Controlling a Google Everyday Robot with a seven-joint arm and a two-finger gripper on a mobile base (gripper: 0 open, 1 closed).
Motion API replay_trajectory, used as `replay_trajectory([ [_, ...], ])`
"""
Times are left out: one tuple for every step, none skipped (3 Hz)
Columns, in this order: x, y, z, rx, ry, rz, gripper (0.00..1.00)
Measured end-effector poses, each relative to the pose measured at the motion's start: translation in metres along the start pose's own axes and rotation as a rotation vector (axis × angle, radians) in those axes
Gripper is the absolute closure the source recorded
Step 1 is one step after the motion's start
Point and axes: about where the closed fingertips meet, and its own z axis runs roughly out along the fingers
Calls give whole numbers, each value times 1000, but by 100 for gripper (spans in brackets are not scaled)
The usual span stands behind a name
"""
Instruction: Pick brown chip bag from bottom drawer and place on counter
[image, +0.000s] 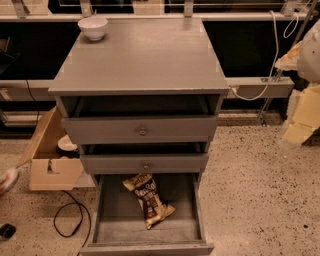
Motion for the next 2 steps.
replay_trajectory([
  [0, 0, 0, 0, 0, 0, 0],
  [-1, 3, 16, -28, 3, 38, 0],
])
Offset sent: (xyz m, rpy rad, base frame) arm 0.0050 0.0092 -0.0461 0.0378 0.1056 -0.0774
